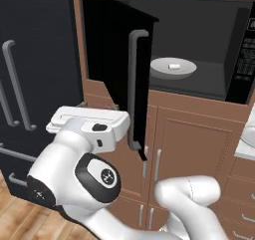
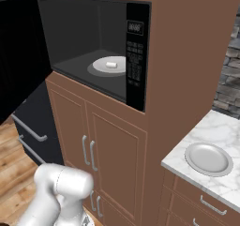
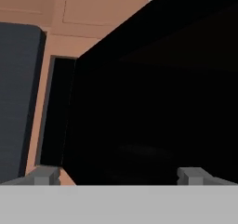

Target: Pick the marshmallow from the counter and place it in the microwave. Then turn on the microwave.

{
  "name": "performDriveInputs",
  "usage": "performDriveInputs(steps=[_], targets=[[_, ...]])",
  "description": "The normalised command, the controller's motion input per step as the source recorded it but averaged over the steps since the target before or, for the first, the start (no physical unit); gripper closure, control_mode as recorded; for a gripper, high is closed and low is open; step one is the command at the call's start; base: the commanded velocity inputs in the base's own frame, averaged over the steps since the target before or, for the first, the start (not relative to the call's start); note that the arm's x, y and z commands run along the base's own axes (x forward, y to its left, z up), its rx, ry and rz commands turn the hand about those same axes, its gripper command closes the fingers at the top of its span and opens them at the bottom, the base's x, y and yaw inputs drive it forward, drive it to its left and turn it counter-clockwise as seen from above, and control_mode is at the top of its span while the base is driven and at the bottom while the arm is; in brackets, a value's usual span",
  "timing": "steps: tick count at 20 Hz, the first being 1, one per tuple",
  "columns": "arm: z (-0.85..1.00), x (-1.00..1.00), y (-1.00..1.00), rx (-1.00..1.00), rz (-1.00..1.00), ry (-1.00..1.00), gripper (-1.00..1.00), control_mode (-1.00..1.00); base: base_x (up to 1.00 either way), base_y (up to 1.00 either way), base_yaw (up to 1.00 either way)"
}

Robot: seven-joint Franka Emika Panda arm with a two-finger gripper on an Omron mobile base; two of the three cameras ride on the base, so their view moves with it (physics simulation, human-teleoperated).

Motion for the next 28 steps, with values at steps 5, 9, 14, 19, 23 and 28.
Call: performDriveInputs(steps=[5,9,14,19,23,28], targets=[[0.00,0.00,-0.69,0.04,0.00,0.00,-1.00,-1.00,0.00,0.00,0.00],[0.00,0.00,-0.66,0.01,0.00,-0.01,-1.00,-1.00,0.00,0.00,0.00],[0.00,0.00,-0.63,0.00,0.00,-0.02,-1.00,-1.00,0.00,0.00,0.00],[0.00,0.02,-0.53,0.00,0.00,0.00,-1.00,-1.00,0.00,0.00,0.00],[0.00,0.08,-0.47,0.00,0.00,0.00,-1.00,-1.00,0.00,0.00,0.00],[0.00,0.15,-0.39,0.00,0.00,-0.01,-1.00,-1.00,0.00,0.00,0.00]])
